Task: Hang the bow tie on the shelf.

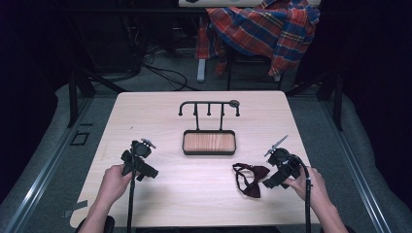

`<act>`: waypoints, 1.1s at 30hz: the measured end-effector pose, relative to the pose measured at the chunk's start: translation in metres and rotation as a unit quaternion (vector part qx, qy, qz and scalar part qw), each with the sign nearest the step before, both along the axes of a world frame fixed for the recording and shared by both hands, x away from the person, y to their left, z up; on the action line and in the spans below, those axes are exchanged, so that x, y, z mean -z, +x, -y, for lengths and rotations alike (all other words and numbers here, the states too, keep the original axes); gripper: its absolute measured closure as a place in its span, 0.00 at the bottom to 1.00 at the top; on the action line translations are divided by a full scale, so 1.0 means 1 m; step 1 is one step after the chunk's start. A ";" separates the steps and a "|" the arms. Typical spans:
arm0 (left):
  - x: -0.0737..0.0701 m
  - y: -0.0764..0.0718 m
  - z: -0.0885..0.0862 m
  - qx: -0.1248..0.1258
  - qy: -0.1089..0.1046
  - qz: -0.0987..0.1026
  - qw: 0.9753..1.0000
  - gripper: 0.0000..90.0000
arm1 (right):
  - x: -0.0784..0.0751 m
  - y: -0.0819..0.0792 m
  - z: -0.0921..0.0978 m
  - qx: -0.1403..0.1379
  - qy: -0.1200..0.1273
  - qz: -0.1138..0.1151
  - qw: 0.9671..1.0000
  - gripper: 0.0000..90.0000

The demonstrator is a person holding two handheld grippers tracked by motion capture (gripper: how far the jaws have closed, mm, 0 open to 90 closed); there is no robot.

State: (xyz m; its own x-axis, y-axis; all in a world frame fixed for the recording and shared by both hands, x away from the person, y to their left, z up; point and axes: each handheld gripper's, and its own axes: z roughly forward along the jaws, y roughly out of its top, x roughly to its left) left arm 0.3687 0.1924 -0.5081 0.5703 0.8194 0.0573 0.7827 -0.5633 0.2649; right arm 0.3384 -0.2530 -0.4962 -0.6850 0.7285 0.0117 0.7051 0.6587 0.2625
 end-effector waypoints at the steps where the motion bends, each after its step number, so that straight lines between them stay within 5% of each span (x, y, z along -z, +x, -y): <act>1: 0.000 0.000 0.000 0.000 0.000 0.000 1.000 0.16 | 0.000 0.000 0.000 0.000 0.000 0.000 1.000 0.14; 7: 0.000 0.000 0.000 0.000 0.001 0.001 1.000 0.16 | -0.004 0.001 -0.004 -0.011 -0.008 0.011 1.000 0.14; 15: 0.000 -0.001 0.000 0.000 0.001 0.000 1.000 0.16 | -0.006 0.001 -0.008 -0.020 0.013 0.028 0.999 0.15; 18: 0.001 0.000 -0.001 -0.001 -0.001 -0.001 1.000 0.16 | -0.008 0.005 -0.009 -0.030 -0.005 0.034 0.999 0.15; 19: 0.001 0.000 -0.002 -0.002 -0.001 0.000 1.000 0.16 | -0.006 0.006 -0.010 -0.025 0.009 0.037 0.999 0.15; 33: 0.001 -0.001 -0.002 -0.003 -0.001 -0.002 1.000 0.16 | 0.001 0.023 -0.025 -0.028 -0.003 0.035 0.999 0.04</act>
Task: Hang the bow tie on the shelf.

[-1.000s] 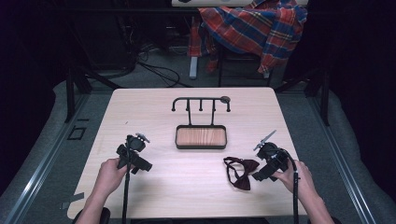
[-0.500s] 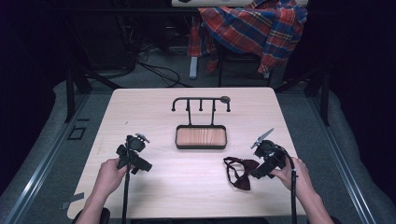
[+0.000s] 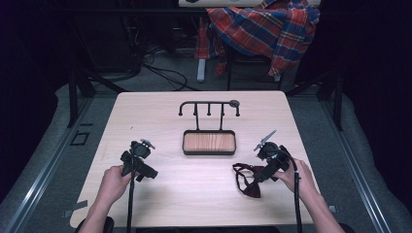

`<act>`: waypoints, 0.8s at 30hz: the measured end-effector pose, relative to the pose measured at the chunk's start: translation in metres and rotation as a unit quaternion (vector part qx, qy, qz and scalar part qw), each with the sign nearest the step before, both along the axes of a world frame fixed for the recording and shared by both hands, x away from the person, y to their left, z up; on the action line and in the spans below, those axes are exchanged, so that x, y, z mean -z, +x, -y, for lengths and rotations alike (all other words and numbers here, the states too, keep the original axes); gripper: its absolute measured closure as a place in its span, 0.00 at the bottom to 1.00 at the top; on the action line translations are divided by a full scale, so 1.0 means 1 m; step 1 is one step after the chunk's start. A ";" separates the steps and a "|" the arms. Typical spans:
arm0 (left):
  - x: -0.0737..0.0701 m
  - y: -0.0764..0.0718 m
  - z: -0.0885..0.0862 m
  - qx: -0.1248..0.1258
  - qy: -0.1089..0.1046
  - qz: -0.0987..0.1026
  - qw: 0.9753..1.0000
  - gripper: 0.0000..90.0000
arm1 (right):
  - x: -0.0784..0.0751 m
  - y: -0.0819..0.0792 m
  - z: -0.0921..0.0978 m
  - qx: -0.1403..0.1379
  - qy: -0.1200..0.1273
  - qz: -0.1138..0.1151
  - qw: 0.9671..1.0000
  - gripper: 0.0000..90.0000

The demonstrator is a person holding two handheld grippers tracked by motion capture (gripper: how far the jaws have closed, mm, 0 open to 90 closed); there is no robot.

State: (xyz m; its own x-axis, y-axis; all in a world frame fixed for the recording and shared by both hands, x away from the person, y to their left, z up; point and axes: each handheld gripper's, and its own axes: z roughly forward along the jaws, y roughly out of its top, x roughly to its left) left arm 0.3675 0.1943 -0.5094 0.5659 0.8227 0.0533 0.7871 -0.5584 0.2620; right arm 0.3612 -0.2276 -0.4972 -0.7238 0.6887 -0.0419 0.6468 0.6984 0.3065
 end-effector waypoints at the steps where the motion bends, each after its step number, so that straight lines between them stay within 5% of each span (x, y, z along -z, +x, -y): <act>1: 0.000 0.000 0.000 0.000 0.000 0.000 1.000 0.16 | 0.001 0.001 -0.001 0.001 0.006 0.004 1.000 0.04; 12: 0.001 0.000 0.001 0.002 0.004 -0.002 1.000 0.16 | 0.006 0.010 -0.012 -0.019 0.008 0.010 1.000 0.17; 24: 0.002 0.000 0.001 0.000 0.006 -0.004 1.000 0.16 | 0.016 0.028 -0.034 -0.042 0.001 0.005 0.999 0.53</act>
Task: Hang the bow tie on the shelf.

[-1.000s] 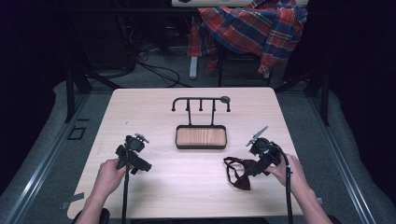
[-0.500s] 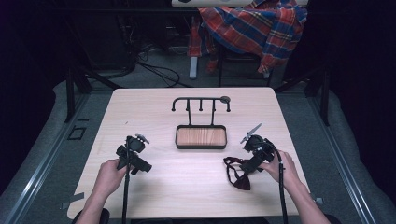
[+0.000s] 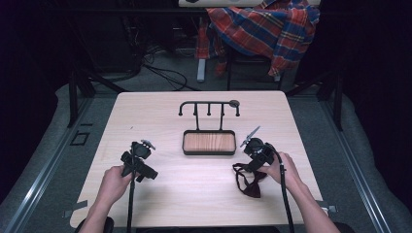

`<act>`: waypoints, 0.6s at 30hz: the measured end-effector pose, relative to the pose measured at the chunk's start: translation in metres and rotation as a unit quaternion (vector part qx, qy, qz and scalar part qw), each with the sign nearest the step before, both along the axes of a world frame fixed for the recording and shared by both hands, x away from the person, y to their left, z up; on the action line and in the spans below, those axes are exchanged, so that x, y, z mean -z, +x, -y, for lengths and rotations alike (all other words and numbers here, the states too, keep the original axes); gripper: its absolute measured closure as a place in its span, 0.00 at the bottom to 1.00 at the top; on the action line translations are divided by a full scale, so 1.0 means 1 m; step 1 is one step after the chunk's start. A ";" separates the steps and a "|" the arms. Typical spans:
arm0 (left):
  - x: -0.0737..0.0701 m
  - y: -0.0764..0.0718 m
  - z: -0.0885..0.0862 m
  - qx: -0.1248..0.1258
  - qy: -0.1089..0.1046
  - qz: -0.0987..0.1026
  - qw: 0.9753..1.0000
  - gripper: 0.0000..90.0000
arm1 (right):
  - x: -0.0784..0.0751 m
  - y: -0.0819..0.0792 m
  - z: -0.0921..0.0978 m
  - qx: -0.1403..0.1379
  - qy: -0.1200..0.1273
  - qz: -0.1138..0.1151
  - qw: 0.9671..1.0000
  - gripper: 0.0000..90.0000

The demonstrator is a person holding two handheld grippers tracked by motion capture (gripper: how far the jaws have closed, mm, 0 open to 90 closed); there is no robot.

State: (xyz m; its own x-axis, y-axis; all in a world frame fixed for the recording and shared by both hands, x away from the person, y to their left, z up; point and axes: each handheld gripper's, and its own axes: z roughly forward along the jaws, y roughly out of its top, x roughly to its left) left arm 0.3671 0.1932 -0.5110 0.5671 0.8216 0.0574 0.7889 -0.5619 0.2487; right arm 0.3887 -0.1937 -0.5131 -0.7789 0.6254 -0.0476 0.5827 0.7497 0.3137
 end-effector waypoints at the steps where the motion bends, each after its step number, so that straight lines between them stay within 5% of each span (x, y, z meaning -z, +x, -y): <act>1: 0.000 0.000 0.000 0.000 0.001 0.000 1.000 0.16 | 0.001 0.001 -0.003 -0.008 -0.006 0.000 1.000 0.55; 7: 0.000 -0.001 -0.001 0.000 0.001 0.000 1.000 0.16 | 0.014 0.007 -0.022 -0.040 -0.046 -0.006 0.998 0.65; 18: 0.000 -0.001 -0.001 -0.001 0.002 0.000 1.000 0.16 | 0.024 0.007 -0.023 -0.044 -0.065 -0.020 0.997 0.74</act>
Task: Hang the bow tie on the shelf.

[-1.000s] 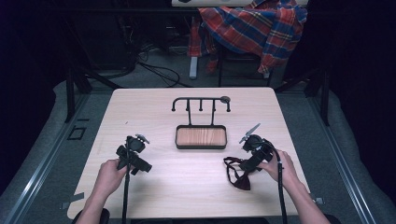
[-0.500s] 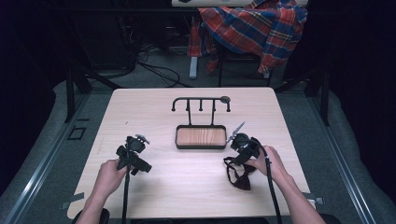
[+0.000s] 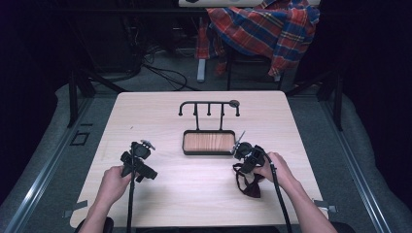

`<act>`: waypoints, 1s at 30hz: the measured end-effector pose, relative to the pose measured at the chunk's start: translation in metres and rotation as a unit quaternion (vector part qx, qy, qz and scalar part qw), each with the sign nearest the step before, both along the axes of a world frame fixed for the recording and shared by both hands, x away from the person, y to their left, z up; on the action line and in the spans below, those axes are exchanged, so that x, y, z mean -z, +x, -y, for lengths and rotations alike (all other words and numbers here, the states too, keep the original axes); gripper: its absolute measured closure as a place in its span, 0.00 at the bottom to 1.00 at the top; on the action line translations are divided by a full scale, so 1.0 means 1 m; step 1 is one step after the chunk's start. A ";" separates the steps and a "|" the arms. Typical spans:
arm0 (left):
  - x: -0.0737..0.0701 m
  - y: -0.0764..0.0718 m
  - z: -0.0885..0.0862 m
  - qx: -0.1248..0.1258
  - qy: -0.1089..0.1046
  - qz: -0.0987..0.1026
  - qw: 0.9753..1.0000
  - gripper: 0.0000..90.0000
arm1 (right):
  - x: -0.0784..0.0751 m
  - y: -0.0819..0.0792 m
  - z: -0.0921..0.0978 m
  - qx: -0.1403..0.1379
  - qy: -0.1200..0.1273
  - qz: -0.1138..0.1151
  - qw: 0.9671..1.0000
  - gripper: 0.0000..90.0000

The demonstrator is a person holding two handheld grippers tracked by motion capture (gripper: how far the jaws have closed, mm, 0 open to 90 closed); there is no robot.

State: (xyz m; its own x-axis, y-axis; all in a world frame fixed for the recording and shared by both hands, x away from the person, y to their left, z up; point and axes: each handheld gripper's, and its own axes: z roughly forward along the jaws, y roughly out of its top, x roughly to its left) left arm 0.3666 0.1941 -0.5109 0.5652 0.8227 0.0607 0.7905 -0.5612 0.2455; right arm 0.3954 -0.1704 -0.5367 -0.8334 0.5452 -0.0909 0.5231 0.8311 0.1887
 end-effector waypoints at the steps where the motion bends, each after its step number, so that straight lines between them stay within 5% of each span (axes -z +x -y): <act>1: 0.000 0.000 0.000 0.000 0.000 0.000 1.000 0.16 | 0.001 0.000 0.000 -0.001 -0.008 -0.001 1.000 0.74; 10: -0.001 -0.001 0.000 0.001 0.002 0.001 1.000 0.16 | 0.002 -0.001 0.001 0.007 -0.023 0.000 1.000 0.93; 18: 0.000 0.000 -0.001 0.000 0.002 0.002 1.000 0.16 | -0.016 -0.003 0.007 0.035 0.019 0.021 0.999 0.97; 21: -0.001 0.000 -0.001 0.000 0.003 0.001 1.000 0.16 | -0.021 -0.003 0.008 0.035 0.013 0.026 0.999 0.97; 30: -0.001 0.000 -0.001 0.000 0.003 0.001 1.000 0.16 | -0.037 -0.005 0.010 0.059 0.045 0.040 0.996 0.97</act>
State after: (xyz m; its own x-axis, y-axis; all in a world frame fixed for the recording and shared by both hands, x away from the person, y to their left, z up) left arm 0.3661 0.1947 -0.5103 0.5645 0.8227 0.0668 0.7902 -0.5620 0.2446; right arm 0.3900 -0.1804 -0.4997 -0.7552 0.6476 -0.1015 0.5962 0.7430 0.3041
